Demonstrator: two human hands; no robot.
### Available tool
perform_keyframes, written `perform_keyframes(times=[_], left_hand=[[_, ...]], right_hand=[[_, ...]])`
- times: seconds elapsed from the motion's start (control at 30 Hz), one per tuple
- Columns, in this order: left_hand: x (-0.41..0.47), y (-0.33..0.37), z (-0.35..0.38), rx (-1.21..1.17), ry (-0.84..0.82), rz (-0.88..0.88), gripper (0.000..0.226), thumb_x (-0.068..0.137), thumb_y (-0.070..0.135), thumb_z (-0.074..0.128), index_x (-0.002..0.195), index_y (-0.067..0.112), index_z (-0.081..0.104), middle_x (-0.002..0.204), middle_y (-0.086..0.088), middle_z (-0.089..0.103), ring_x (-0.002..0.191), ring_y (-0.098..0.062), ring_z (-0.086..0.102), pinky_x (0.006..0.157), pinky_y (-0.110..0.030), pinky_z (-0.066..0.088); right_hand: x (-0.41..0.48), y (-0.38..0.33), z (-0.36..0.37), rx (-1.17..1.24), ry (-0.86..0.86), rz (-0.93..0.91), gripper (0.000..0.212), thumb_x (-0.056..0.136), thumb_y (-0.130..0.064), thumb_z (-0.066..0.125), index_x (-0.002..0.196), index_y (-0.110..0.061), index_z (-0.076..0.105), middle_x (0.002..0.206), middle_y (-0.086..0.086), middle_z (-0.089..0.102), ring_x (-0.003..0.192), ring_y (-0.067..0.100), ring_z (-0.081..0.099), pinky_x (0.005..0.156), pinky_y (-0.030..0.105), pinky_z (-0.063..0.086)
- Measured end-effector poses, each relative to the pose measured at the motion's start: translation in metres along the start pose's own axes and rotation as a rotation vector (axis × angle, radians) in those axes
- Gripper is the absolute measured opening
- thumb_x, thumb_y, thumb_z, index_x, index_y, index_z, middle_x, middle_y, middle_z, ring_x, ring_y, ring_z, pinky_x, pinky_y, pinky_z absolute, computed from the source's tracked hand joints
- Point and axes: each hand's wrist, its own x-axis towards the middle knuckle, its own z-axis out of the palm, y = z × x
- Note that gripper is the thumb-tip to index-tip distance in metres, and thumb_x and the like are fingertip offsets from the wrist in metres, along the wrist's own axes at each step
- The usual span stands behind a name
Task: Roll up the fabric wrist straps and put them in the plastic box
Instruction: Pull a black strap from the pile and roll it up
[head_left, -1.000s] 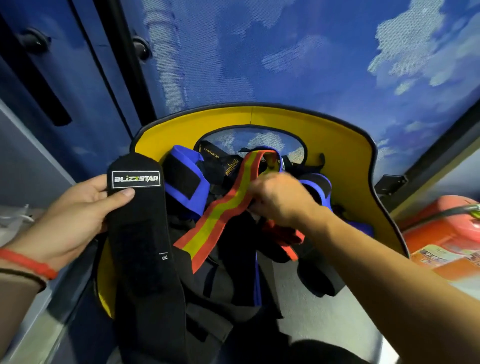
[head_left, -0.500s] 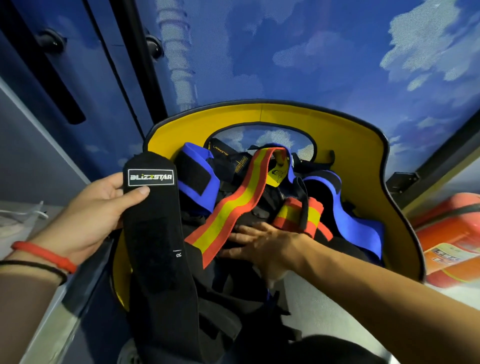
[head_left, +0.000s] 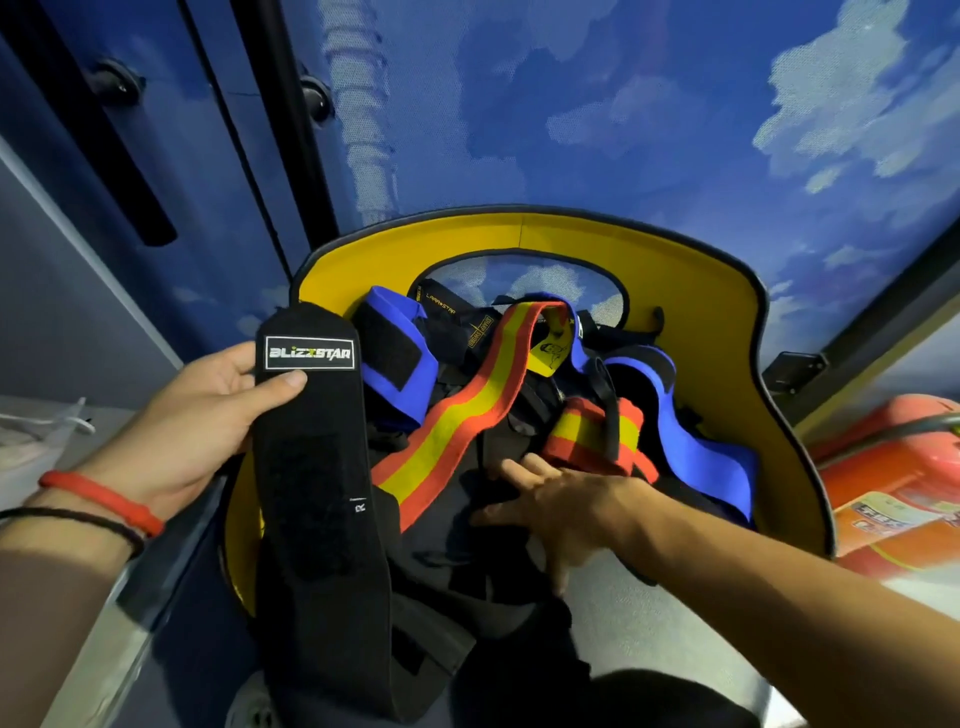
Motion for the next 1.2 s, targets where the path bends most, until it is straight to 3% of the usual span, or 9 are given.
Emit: perform_keyframes(times=[0.07, 0.2, 0.43, 0.53, 0.7, 0.93, 1.03, 1.1, 1.2], left_hand=[[0.001, 0.000, 0.002, 0.007, -0.001, 0.004, 0.034, 0.095, 0.007, 0.056, 0.128, 0.013, 0.064, 0.112, -0.009, 0.076, 0.102, -0.019, 0.073, 0.079, -0.019, 0.058], [0.002, -0.002, 0.003, 0.004, -0.022, 0.015, 0.036, 0.091, 0.011, 0.060, 0.127, 0.013, 0.064, 0.114, -0.009, 0.075, 0.108, -0.023, 0.071, 0.088, -0.023, 0.057], [0.006, -0.004, 0.004, 0.009, -0.030, 0.016, 0.040, 0.088, 0.014, 0.062, 0.128, 0.013, 0.064, 0.117, -0.011, 0.074, 0.112, -0.027, 0.069, 0.103, -0.042, 0.049], [0.006, -0.003, 0.008, -0.001, -0.026, 0.019, 0.036, 0.092, 0.010, 0.060, 0.127, 0.012, 0.064, 0.117, -0.011, 0.074, 0.112, -0.027, 0.069, 0.102, -0.041, 0.052], [0.007, -0.002, 0.010, -0.014, -0.021, 0.029, 0.034, 0.093, 0.008, 0.059, 0.127, 0.011, 0.063, 0.115, -0.011, 0.074, 0.110, -0.026, 0.070, 0.097, -0.037, 0.056], [0.007, -0.002, 0.019, -0.035, -0.038, 0.029, 0.031, 0.095, 0.004, 0.057, 0.124, 0.012, 0.064, 0.112, -0.011, 0.075, 0.105, -0.025, 0.072, 0.088, -0.028, 0.058], [0.008, -0.002, 0.023, -0.003, -0.042, 0.028, 0.032, 0.096, 0.005, 0.057, 0.127, 0.013, 0.063, 0.113, -0.012, 0.075, 0.107, -0.026, 0.071, 0.091, -0.032, 0.058], [0.010, -0.002, 0.024, 0.018, -0.043, 0.019, 0.032, 0.096, 0.007, 0.058, 0.127, 0.013, 0.063, 0.113, -0.012, 0.075, 0.108, -0.028, 0.071, 0.097, -0.041, 0.055], [0.012, -0.004, 0.025, 0.036, -0.036, 0.010, 0.032, 0.095, 0.009, 0.061, 0.126, 0.015, 0.064, 0.114, -0.012, 0.075, 0.108, -0.028, 0.071, 0.101, -0.045, 0.050]], right_hand=[[0.002, -0.001, 0.006, -0.015, 0.094, -0.013, 0.101, 0.077, -0.040, 0.085, 0.154, -0.052, 0.020, 0.166, 0.008, -0.001, 0.151, 0.032, 0.007, 0.120, 0.052, 0.028], [0.010, 0.009, 0.012, 0.144, 0.397, -0.124, 0.050, 0.085, -0.029, 0.079, 0.127, -0.026, 0.052, 0.134, 0.006, 0.041, 0.124, 0.029, 0.043, 0.101, 0.042, 0.043], [0.000, 0.030, -0.018, 0.956, 1.057, -0.073, 0.006, 0.093, -0.021, 0.074, 0.092, -0.016, 0.071, 0.079, -0.007, 0.071, 0.072, 0.010, 0.063, 0.071, 0.030, 0.053], [-0.006, 0.027, -0.032, 1.501, 1.061, -0.079, 0.007, 0.097, -0.011, 0.066, 0.092, -0.007, 0.069, 0.068, 0.006, 0.065, 0.062, 0.022, 0.056, 0.059, 0.033, 0.048], [-0.018, 0.016, -0.057, 1.992, 1.044, -0.241, 0.019, 0.103, -0.008, 0.054, 0.087, -0.008, 0.064, 0.071, 0.007, 0.063, 0.060, 0.015, 0.059, 0.054, 0.023, 0.049], [-0.034, 0.012, -0.073, 2.374, 0.753, -0.733, 0.027, 0.105, -0.012, 0.045, 0.129, -0.004, 0.053, 0.109, 0.016, 0.068, 0.090, 0.022, 0.070, 0.083, 0.035, 0.061], [-0.033, 0.021, -0.060, 2.379, 0.815, -0.603, 0.022, 0.102, 0.002, 0.044, 0.113, -0.011, 0.057, 0.100, 0.013, 0.071, 0.083, 0.019, 0.072, 0.087, 0.036, 0.059], [-0.032, 0.032, -0.049, 2.335, 0.870, -0.376, 0.033, 0.099, 0.011, 0.039, 0.099, -0.015, 0.060, 0.087, 0.011, 0.071, 0.070, 0.018, 0.071, 0.069, 0.032, 0.062], [-0.028, 0.055, -0.028, 1.666, 0.992, 0.237, 0.039, 0.091, 0.011, 0.039, 0.083, -0.015, 0.066, 0.069, 0.007, 0.061, 0.060, 0.023, 0.058, 0.058, 0.030, 0.047]])
